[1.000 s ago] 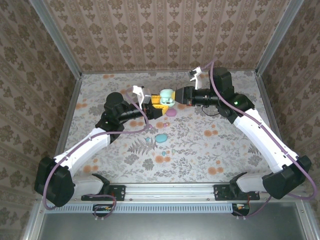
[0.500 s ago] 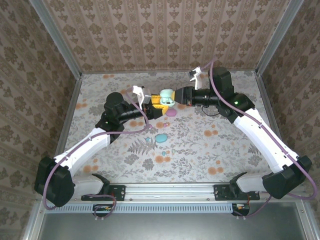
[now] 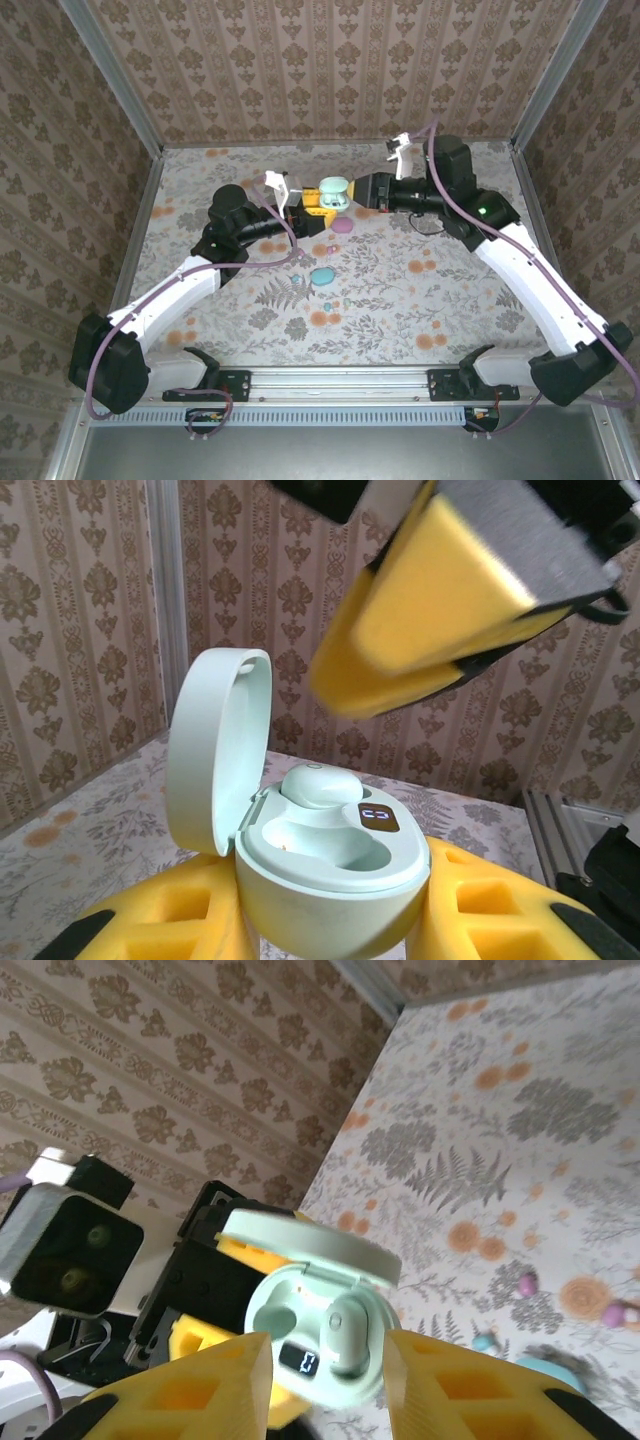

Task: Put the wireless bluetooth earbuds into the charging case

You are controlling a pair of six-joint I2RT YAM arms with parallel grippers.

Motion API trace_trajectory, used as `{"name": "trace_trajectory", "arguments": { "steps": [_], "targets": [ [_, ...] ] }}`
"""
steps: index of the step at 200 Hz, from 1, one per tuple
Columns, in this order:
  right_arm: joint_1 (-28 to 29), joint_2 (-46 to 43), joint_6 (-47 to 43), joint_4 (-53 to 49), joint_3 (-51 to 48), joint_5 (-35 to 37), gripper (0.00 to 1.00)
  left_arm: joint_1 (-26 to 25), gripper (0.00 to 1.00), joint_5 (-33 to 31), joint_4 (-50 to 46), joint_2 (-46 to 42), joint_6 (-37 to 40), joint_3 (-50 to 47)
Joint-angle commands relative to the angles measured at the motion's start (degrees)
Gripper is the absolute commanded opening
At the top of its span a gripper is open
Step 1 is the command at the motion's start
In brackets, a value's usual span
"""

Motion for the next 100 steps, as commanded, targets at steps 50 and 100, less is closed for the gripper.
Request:
{"name": "trace_trajectory", "arguments": {
  "steps": [50, 100],
  "targets": [
    [-2.09, -4.93, -4.65, -18.84, -10.58, 16.87, 0.34, 0.63, 0.28, -6.51, 1.46, -5.69, 1.76, -2.72],
    [2.33, 5.83, -1.90, -15.17, -19.08, 12.24, 0.34, 1.59, 0.28, -11.01, -0.50, -10.82, 2.95, -4.42]
  ]
}}
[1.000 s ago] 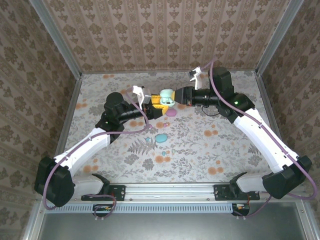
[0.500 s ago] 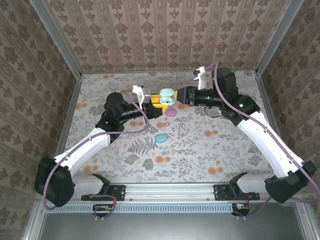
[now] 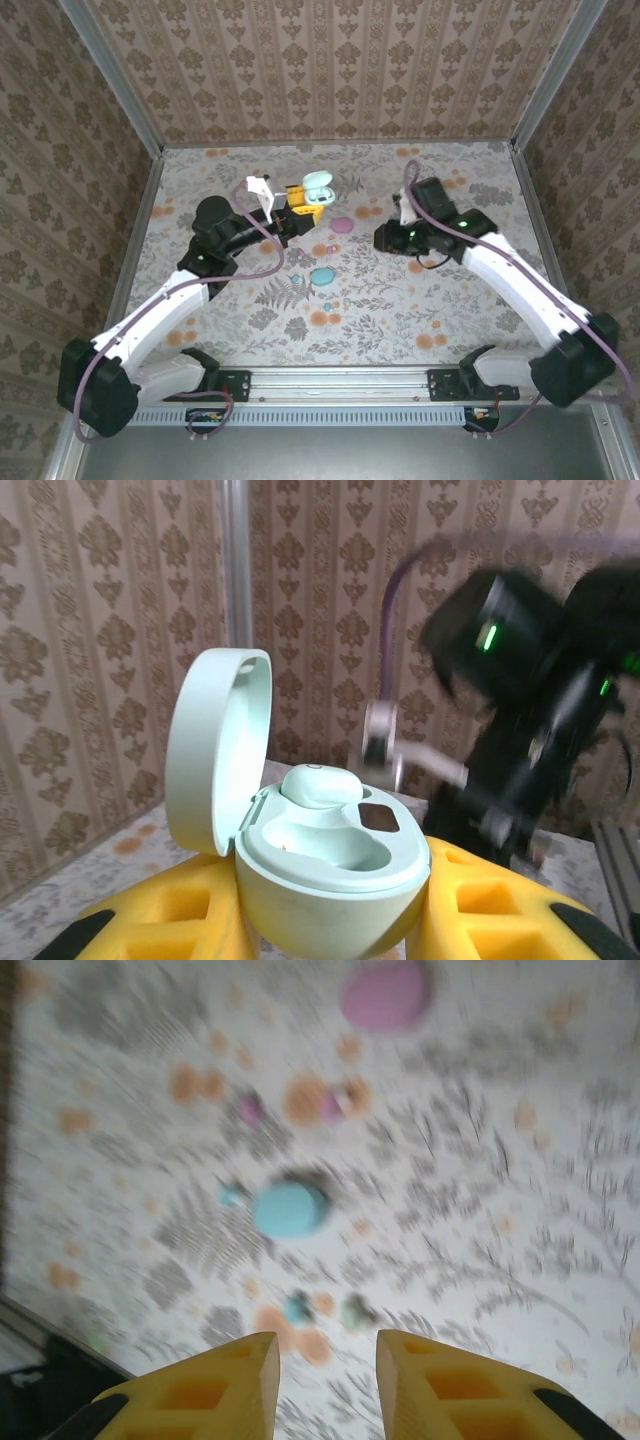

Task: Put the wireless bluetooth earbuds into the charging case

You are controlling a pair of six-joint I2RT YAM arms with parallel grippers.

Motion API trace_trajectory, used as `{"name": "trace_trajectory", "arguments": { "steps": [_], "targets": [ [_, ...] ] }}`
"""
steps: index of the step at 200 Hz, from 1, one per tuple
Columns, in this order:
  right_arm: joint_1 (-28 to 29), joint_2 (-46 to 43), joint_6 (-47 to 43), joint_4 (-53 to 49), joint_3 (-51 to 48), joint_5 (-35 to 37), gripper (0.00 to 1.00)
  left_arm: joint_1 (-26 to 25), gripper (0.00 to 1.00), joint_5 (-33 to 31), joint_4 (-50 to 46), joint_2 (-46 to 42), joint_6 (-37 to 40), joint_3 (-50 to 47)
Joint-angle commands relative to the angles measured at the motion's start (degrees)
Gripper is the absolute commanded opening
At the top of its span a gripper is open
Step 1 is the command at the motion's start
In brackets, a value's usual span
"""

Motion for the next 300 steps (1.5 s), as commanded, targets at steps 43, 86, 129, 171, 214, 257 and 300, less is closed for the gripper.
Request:
{"name": "trace_trajectory", "arguments": {
  "steps": [43, 86, 129, 171, 214, 257, 300],
  "targets": [
    [5.36, 14.35, -1.13, -0.03, -0.61, -2.51, 0.34, 1.33, 0.28, -5.06, -1.63, -5.10, 2.01, -1.81],
    [9.41, 23.77, -2.90, -2.17, 4.20, -2.67, 0.35, 1.59, 0.28, -8.16, -1.80, -7.53, 2.36, -3.48],
    [13.00, 31.12, -4.26, -6.80, 9.65, 1.48, 0.35, 1.77, 0.28, -8.93, -3.59, -8.79, 4.01, -3.40],
    [15.70, 36.23, -6.41, -11.91, 14.57, 5.57, 0.35, 1.95, 0.28, -9.68, -3.93, -9.61, 4.66, -3.23],
    [16.98, 38.50, -7.24, -13.79, 16.28, 6.68, 0.35, 2.03, 0.28, -9.68, -4.47, -10.03, 4.87, -3.24],
    [17.66, 40.68, -8.07, -15.71, 17.81, 7.29, 0.34, 2.03, 0.28, -9.51, -4.45, -10.07, 4.71, -3.07],
    [17.96, 41.56, -8.51, -16.10, 18.51, 7.25, 0.34, 2.03, 0.28, -9.17, -4.47, -9.62, 4.50, -2.81]
  ]
}}
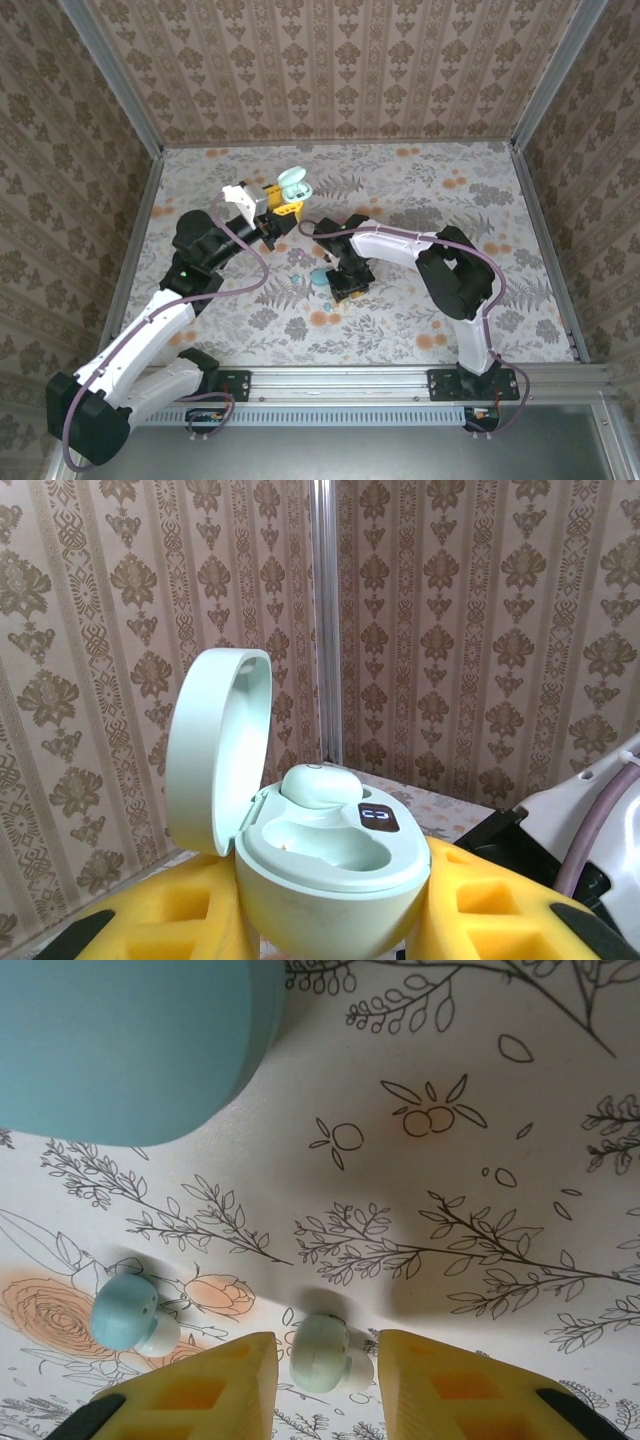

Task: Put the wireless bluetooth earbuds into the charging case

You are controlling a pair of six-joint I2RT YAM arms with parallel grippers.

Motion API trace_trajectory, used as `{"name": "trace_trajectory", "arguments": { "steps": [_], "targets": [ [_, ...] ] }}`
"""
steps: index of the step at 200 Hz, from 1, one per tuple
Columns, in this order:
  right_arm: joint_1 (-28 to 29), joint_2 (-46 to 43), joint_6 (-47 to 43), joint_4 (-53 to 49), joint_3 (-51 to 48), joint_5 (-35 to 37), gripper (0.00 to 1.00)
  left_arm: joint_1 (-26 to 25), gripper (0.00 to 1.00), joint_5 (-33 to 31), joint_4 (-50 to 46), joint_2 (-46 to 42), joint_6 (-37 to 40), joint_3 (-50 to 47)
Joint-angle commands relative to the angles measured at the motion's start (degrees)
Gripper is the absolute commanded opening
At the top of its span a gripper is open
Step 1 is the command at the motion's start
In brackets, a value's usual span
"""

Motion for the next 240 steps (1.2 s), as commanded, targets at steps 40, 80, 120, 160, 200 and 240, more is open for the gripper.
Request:
{"name": "trace_trajectory", "arguments": {
  "steps": [40, 80, 120, 160, 200, 240],
  "targets": [
    [0.58, 1.64, -1.22, -3.22, 2.30, 1.47, 0.32, 0.48, 0.28, 0.46, -0.25, -0.36, 0.72, 0.66],
    [0.65, 2.19, -1.30, -3.38, 2.40, 1.68, 0.32, 0.48, 0.28, 0.49, -0.31, -0.32, 0.70, 0.60],
    [0.81, 2.37, -1.41, -3.45, 2.44, 1.50, 0.29, 0.48, 0.28, 0.65, -0.14, -0.06, 0.60, 0.63],
    [0.87, 2.72, -1.21, -3.03, 2.06, 1.66, 0.29, 0.48, 0.28, 0.76, -0.14, 0.27, 0.58, 0.67],
    [0.92, 3.06, -1.14, -2.37, 1.50, 1.98, 0.29, 0.48, 0.28, 0.93, -0.14, 0.30, 0.36, 0.76],
    [0.88, 3.33, -1.10, -1.55, 0.82, 2.20, 0.27, 0.48, 0.28, 0.93, -0.14, 0.59, 0.13, 0.97]
  ]
}}
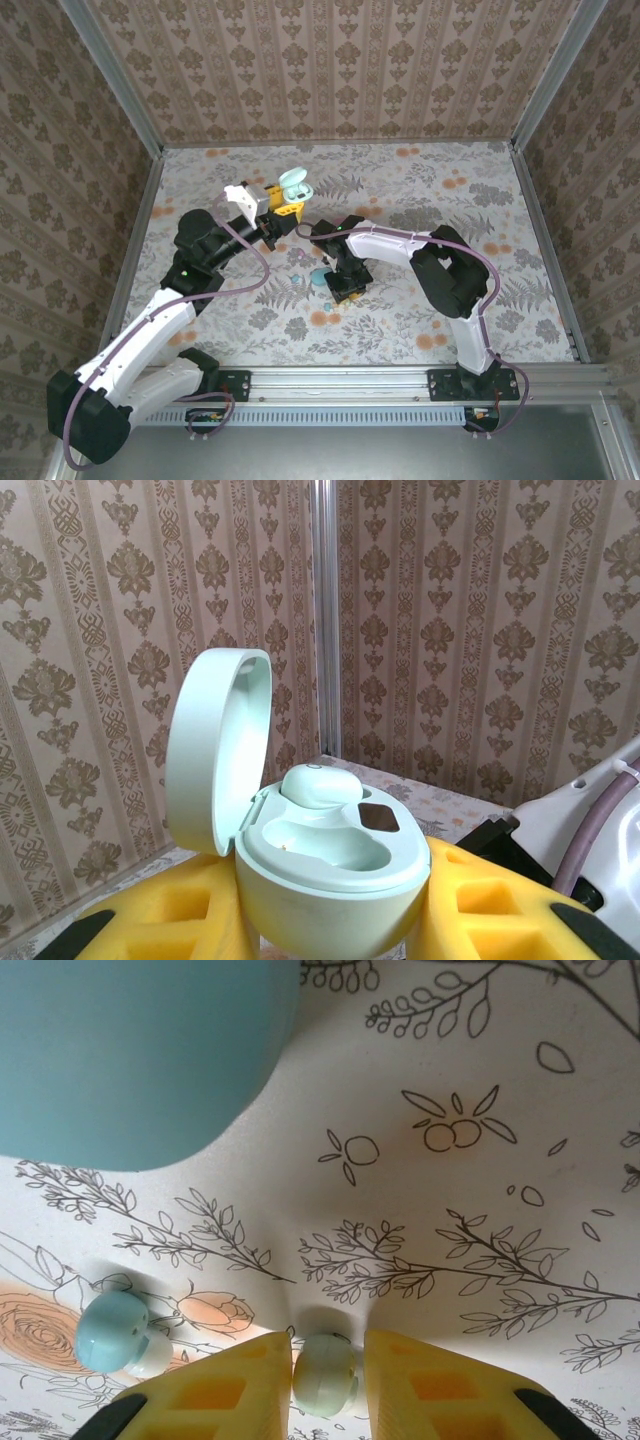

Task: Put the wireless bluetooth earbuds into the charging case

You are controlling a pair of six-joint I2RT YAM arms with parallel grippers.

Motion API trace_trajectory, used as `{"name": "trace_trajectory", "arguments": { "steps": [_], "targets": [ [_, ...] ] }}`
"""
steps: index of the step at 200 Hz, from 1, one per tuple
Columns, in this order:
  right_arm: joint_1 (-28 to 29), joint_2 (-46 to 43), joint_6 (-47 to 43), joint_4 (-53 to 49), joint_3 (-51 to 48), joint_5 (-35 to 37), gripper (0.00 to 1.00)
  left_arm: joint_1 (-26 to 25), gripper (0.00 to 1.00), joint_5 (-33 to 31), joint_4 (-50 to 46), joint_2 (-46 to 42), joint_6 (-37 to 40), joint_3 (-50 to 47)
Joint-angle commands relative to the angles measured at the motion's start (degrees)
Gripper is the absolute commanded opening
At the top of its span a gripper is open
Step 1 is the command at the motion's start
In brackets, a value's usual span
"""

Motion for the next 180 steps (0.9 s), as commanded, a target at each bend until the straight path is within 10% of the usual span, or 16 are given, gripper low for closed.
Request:
{"name": "trace_trajectory", "arguments": {
  "steps": [1, 99, 180],
  "targets": [
    [0.39, 1.37, -0.68, -0.57, -0.49, 1.61, 0.27, 0.44, 0.28, 0.84, 0.36, 0.07, 0.13, 0.96],
    [-0.97, -7.97, 1.88, 3.82, -4.26, 0.14, 0.24, 0.28, 0.28, 1.28, 0.53, 1.49, -0.25, 1.60],
    [-11.81, -33.84, 12.63, 23.34, -15.89, -22.59, 0.23, 0.31, 0.28, 1.53, 3.19, 4.69, -1.74, 1.02]
  ]
}}
